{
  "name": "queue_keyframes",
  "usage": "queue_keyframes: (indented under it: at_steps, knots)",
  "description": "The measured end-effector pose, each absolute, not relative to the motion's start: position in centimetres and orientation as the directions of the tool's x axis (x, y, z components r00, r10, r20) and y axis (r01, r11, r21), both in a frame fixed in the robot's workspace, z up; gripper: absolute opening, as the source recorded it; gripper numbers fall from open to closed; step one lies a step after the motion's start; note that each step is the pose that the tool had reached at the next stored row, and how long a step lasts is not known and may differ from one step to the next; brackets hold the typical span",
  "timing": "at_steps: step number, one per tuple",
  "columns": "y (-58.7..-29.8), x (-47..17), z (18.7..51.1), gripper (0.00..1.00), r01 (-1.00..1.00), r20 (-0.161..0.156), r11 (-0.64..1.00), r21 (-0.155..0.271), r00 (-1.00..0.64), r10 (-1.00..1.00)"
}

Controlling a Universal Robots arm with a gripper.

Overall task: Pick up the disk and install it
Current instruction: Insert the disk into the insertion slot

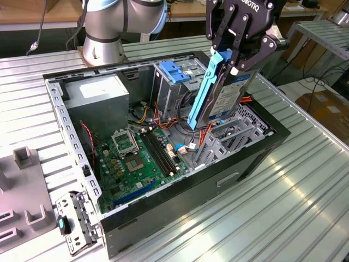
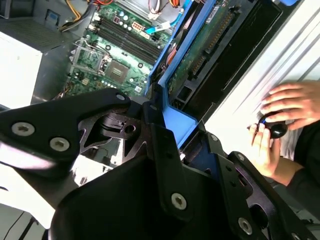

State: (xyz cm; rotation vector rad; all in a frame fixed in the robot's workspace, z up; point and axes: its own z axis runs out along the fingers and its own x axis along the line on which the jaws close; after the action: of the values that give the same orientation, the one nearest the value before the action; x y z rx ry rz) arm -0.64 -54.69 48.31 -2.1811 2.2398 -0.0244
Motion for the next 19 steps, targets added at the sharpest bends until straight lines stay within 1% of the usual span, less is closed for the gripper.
queue_keyframes:
  at_steps: [3,9,19]
  knots:
    - [-54.7,-0.6,48.2,0.37,-0.999,0.018,0.026,-0.031,-0.027,-0.999]
    - [-54.7,-0.2,47.9,0.37,-0.999,0.019,0.026,-0.046,-0.027,-0.999]
    - [-54.7,3.4,47.5,0.37,-0.999,0.019,0.026,-0.046,-0.027,-0.999]
